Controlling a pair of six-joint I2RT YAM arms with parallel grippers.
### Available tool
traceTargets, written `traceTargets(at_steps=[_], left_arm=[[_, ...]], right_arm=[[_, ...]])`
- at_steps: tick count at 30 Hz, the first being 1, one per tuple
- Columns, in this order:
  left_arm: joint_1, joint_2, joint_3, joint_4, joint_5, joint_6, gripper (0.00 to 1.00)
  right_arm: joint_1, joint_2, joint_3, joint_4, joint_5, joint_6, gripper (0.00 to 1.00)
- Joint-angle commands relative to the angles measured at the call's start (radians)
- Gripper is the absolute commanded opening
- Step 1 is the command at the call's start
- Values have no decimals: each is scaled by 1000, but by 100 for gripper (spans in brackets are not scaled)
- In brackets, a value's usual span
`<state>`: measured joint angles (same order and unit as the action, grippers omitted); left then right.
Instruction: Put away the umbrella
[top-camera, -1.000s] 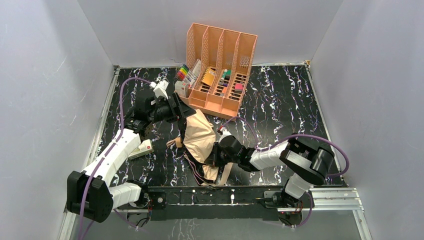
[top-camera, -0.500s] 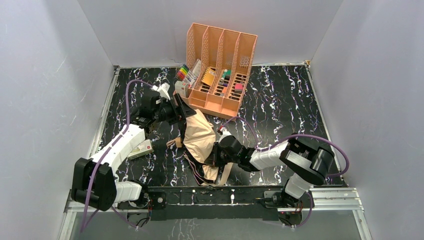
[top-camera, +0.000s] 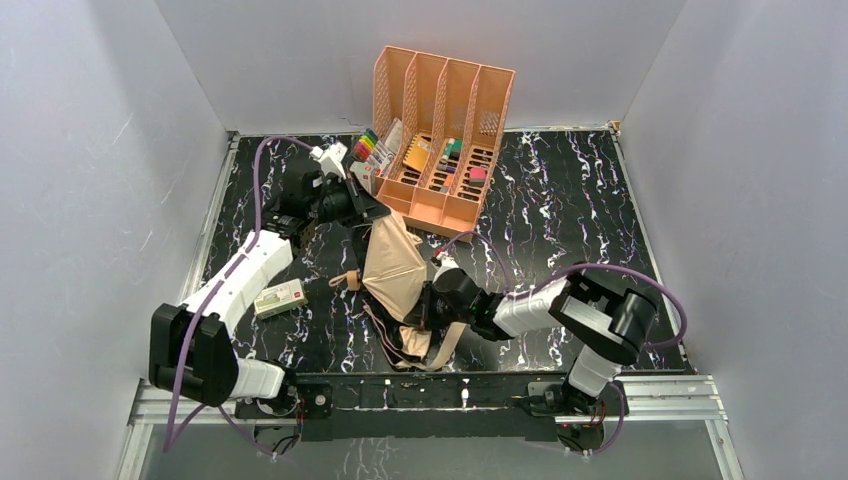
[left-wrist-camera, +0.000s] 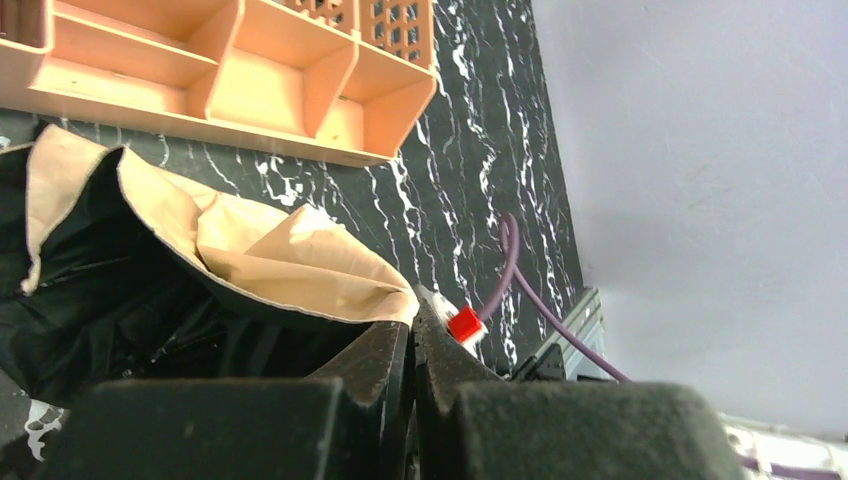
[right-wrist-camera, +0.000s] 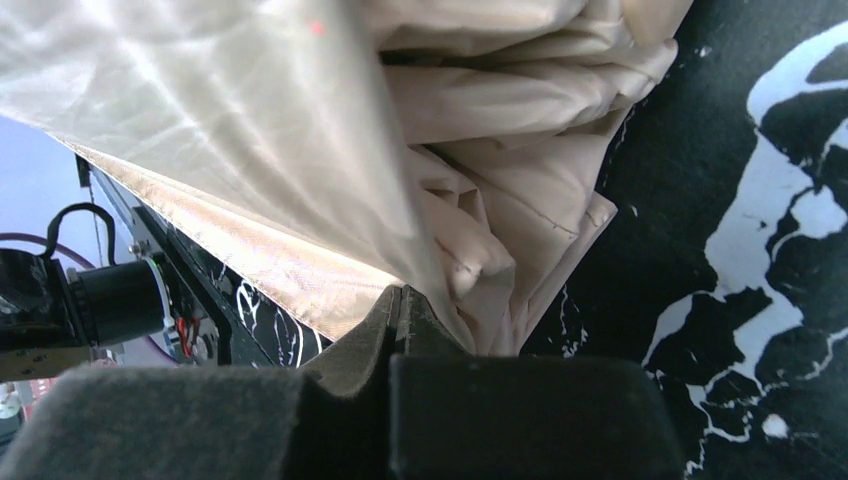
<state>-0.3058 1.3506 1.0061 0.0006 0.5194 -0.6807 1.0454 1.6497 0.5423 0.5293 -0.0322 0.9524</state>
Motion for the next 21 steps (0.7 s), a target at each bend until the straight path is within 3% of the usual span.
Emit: traceTargets(at_steps=[1, 3, 7, 14, 21], left_arm=[[-20, -132, 89, -30, 78, 29, 0], [-53, -172, 75, -64, 66, 35, 0], [-223, -267, -23, -115, -57, 46, 0], [-465, -454, -303, -50, -270, -64, 0], [-590, -579, -555, 97, -347, -141, 41]], right_arm=[[-1, 106, -13, -184, 61, 5, 0], [-1, 113, -4, -174, 58, 15, 0], [-2, 113, 6, -153, 53, 30, 0], [-2, 67, -6, -140, 60, 35, 0], [-2, 33, -27, -129, 59, 32, 0]])
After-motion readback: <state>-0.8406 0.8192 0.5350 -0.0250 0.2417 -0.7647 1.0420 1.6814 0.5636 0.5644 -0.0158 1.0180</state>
